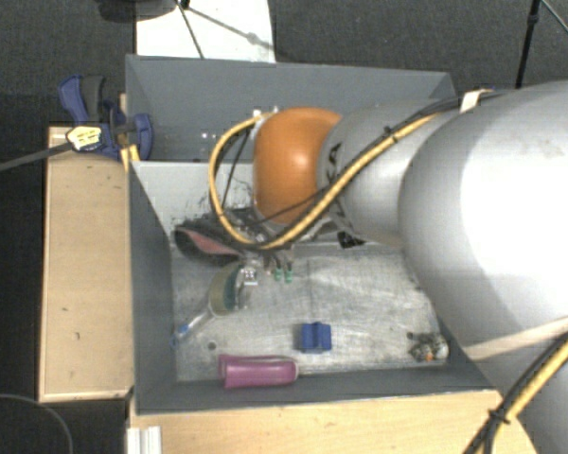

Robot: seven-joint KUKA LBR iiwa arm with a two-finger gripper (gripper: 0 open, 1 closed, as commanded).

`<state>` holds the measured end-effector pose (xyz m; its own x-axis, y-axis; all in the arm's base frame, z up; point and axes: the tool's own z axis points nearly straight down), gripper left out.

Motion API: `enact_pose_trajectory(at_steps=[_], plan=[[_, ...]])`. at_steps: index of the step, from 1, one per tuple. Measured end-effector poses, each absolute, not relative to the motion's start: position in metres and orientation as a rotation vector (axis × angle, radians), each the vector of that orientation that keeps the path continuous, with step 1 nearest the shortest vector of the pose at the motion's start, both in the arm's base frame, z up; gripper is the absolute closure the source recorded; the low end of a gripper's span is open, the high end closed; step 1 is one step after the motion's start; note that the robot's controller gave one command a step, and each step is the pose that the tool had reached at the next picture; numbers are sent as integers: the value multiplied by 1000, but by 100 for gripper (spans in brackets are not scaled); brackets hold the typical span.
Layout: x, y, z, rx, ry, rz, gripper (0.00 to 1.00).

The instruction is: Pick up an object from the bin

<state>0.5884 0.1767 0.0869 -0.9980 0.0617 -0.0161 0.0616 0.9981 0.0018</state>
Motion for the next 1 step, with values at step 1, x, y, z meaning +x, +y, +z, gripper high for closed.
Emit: enact_pose_trajectory(at_steps=[1], plan=[[588, 177, 87, 92, 3125, 0, 100]])
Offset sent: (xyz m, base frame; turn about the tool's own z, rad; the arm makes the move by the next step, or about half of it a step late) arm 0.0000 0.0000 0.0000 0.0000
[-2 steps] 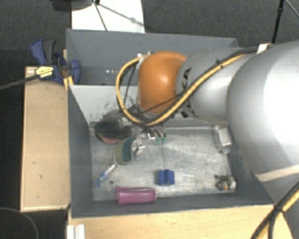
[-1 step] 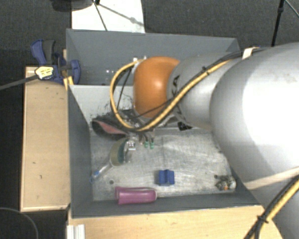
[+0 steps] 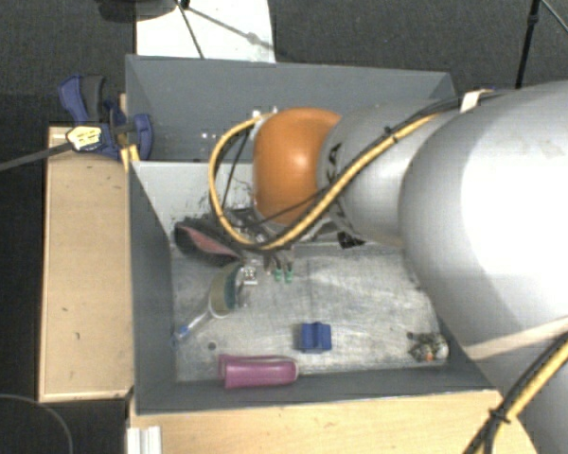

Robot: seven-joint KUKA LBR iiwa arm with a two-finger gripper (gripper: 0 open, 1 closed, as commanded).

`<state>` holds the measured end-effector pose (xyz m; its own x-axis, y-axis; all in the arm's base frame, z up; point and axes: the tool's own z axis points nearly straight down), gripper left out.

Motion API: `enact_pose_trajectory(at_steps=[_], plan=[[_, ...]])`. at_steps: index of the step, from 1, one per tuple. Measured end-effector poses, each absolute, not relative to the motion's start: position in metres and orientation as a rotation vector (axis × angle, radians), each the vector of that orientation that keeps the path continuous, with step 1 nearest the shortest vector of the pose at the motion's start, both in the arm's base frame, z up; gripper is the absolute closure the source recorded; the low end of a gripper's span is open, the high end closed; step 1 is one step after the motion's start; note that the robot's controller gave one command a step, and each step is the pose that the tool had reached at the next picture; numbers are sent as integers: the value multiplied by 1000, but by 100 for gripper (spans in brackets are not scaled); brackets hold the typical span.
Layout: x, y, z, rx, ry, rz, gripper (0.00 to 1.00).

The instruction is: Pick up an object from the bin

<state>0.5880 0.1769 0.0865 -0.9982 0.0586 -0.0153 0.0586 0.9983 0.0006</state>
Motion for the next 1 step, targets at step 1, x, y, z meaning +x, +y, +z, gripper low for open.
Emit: enact_pose_trajectory(at_steps=[1], plan=[[591, 181, 235, 129, 3129, 6, 100]])
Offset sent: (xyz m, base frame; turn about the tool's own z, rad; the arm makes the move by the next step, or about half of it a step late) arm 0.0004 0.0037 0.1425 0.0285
